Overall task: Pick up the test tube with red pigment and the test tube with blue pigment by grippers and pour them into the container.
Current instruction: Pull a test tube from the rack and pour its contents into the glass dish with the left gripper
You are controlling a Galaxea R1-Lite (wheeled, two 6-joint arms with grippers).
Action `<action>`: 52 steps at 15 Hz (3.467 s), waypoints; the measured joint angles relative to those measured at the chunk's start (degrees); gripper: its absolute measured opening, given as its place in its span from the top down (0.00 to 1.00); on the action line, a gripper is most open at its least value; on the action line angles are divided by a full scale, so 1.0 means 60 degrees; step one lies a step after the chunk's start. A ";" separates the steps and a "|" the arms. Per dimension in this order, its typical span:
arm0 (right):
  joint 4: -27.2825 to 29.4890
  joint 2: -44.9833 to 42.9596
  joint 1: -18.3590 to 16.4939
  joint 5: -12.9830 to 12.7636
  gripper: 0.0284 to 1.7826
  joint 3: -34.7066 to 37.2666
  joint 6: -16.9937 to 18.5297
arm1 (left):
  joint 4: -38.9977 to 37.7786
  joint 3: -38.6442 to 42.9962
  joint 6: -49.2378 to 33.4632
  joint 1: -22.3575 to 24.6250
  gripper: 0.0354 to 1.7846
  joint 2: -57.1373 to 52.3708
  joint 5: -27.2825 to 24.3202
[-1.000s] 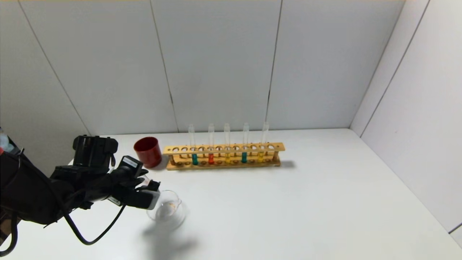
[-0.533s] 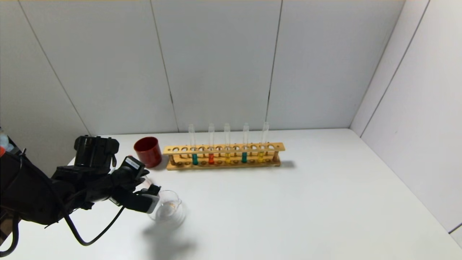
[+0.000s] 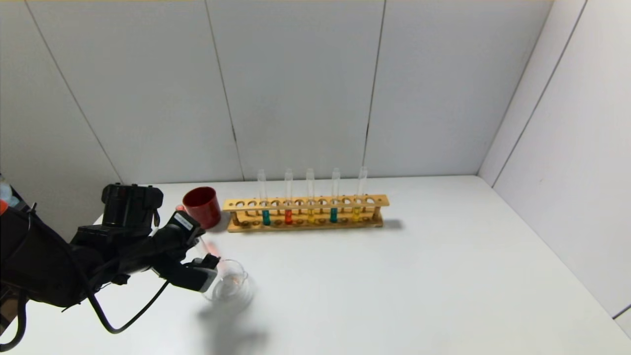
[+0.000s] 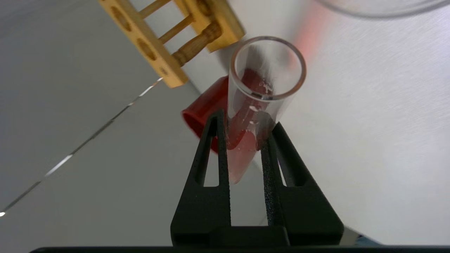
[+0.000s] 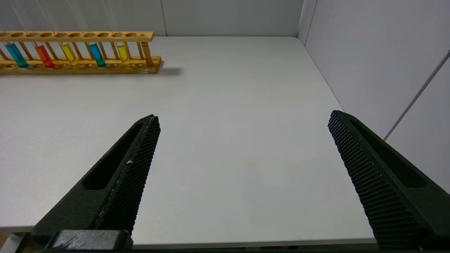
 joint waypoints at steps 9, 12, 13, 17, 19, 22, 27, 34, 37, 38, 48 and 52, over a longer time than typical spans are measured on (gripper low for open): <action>-0.0004 0.0000 0.0000 0.0004 0.02 0.0000 0.0000 | -0.0289 0.0098 0.0354 -0.0077 0.84 -0.0014 0.0051; -0.0004 0.0000 0.0000 0.0004 0.02 0.0000 0.0000 | -0.0291 0.0106 0.0431 -0.0077 0.84 -0.0018 0.0033; -0.0004 0.0000 0.0000 0.0004 0.02 0.0000 0.0000 | -0.0291 0.0106 0.0455 -0.0077 0.84 -0.0018 0.0028; -0.0004 0.0000 0.0000 0.0004 0.02 0.0000 0.0000 | -0.0295 0.0108 0.0469 -0.0091 0.84 -0.0014 0.0026; 0.0000 0.0000 0.0000 0.0000 0.02 0.0000 0.0000 | -0.0299 0.0106 0.0482 -0.0106 0.84 -0.0014 0.0026; -0.0004 0.0000 0.0000 0.0004 0.02 0.0000 0.0000 | -0.0299 0.0093 0.0532 -0.0197 0.84 -0.0022 0.0022; 0.0000 0.0000 0.0000 0.0000 0.02 0.0000 0.0000 | -0.0313 0.0051 0.0933 -0.0258 0.84 -0.0087 0.0028; 0.0000 0.0000 0.0000 0.0000 0.02 0.0000 0.0000 | -0.0307 0.0098 0.1294 -0.0258 0.84 -0.0244 0.0026; 0.0000 0.0000 0.0000 0.0000 0.02 0.0000 0.0000 | -0.0303 0.0144 0.1296 -0.0280 0.84 -0.0329 0.0028; -0.0004 0.0000 0.0000 0.0004 0.02 0.0000 0.0000 | -0.0303 0.0193 0.1300 -0.0307 0.84 -0.0362 0.0026; 0.0000 0.0000 0.0000 0.0000 0.02 0.0000 0.0000 | -0.0303 0.0461 0.1589 -0.0557 0.84 -0.0536 0.0059; 0.0000 0.0000 0.0000 0.0004 0.02 0.0000 0.0000 | -0.0307 0.0502 0.1879 -0.0626 0.84 -0.0506 0.0087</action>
